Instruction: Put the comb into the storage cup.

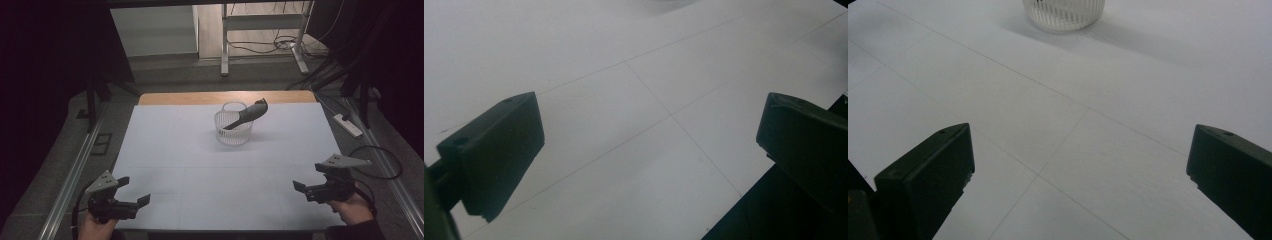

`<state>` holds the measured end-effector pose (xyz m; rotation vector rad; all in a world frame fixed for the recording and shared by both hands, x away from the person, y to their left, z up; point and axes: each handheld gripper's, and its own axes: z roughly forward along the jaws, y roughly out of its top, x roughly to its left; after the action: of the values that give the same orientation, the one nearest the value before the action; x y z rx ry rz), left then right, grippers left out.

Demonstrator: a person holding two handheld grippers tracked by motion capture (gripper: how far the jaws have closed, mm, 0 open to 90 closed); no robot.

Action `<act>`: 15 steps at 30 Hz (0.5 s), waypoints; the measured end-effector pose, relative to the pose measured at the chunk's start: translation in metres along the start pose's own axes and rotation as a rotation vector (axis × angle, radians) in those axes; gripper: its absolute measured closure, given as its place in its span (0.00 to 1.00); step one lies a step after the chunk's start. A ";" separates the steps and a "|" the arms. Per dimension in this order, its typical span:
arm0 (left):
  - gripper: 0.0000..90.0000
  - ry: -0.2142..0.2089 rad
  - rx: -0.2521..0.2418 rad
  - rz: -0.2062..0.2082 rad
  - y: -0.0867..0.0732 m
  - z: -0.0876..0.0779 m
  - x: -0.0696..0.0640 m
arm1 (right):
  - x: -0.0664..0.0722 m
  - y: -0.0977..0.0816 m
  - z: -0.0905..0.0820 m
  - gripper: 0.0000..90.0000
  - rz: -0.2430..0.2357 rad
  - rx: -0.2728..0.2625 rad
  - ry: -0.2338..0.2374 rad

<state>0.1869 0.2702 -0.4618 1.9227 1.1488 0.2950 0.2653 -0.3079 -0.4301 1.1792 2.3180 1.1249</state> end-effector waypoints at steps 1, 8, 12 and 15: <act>0.00 0.001 0.000 0.001 0.000 0.000 0.000 | 0.000 -0.001 -0.001 0.00 0.003 -0.001 -0.004; 0.00 0.000 -0.002 -0.001 0.000 0.000 0.000 | -0.002 -0.009 -0.009 0.00 0.025 0.006 -0.024; 0.00 0.002 -0.002 -0.001 0.000 0.000 0.000 | -0.002 -0.013 -0.012 0.00 0.027 0.015 -0.036; 0.00 0.005 -0.003 -0.002 0.000 0.000 0.000 | -0.002 -0.016 -0.014 0.00 0.026 0.025 -0.048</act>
<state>0.1867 0.2706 -0.4616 1.9194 1.1529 0.3011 0.2498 -0.3223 -0.4331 1.2354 2.2932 1.0676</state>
